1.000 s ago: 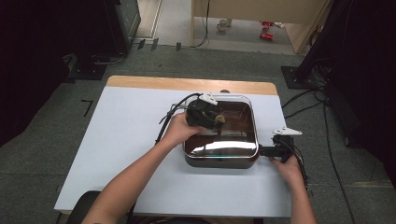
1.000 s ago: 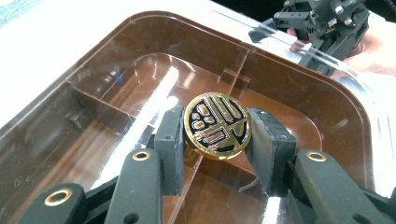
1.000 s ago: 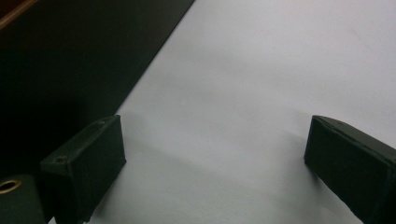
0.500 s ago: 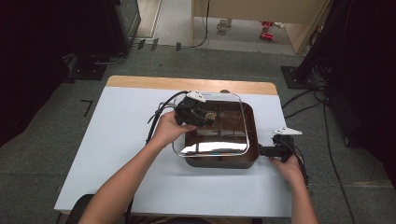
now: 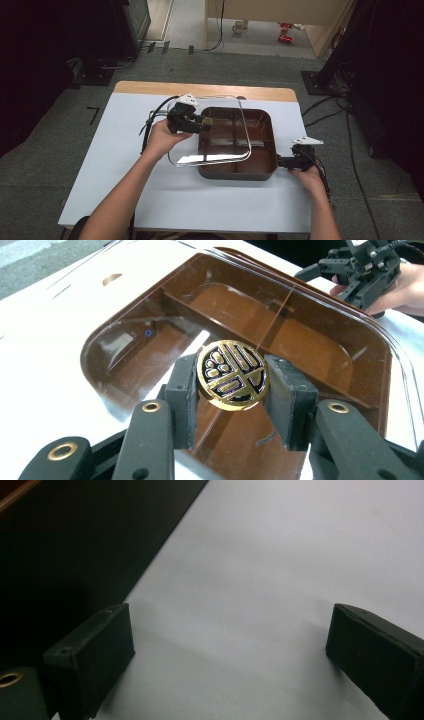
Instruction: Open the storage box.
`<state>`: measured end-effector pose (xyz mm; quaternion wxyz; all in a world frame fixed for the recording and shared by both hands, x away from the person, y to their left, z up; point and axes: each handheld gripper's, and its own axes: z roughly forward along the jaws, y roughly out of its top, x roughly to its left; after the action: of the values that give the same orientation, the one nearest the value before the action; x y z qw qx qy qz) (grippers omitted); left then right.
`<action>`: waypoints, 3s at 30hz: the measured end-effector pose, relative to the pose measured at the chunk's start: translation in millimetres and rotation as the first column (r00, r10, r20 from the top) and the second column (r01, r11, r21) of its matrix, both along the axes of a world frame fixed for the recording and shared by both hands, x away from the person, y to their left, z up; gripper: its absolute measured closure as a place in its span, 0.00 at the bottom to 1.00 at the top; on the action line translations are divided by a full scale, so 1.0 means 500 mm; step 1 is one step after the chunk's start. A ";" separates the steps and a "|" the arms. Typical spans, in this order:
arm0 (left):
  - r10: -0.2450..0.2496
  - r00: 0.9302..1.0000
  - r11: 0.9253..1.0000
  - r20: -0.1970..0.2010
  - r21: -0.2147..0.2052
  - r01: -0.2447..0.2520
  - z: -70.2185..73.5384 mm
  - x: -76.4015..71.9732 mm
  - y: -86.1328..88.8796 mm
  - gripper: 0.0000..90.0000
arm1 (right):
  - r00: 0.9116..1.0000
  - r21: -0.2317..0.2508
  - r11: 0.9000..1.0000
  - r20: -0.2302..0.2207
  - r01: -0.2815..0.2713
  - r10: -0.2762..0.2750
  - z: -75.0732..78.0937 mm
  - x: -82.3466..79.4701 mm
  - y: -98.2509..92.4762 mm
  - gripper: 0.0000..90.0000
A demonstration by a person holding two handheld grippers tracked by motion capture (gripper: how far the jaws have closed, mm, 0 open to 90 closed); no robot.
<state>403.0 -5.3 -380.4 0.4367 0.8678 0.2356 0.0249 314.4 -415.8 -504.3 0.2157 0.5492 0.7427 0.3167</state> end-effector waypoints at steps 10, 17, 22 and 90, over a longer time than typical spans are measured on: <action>0.062 0.998 0.998 -0.012 -0.007 -0.062 -0.004 -0.001 0.073 0.66 | 1.000 0.001 1.000 -0.001 0.000 0.000 0.000 0.000 0.000 0.05; 0.103 0.994 0.995 -0.022 -0.009 -0.104 -0.011 0.007 0.116 0.66 | 1.000 0.002 1.000 -0.003 -0.001 0.001 0.000 0.001 0.000 0.05; 0.141 0.990 0.990 -0.031 -0.007 -0.141 -0.017 0.018 0.151 0.66 | 1.000 0.002 1.000 -0.002 -0.001 0.001 0.000 0.001 -0.001 0.05; 0.341 0.938 0.940 -0.067 0.041 -0.339 -0.154 0.055 0.314 0.39 | 1.000 0.001 1.000 0.000 0.000 0.000 0.000 0.001 0.000 0.05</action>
<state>430.2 152.0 -457.6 0.4044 0.8208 0.3971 0.0716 314.7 -415.9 -504.4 0.2151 0.5493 0.7426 0.3171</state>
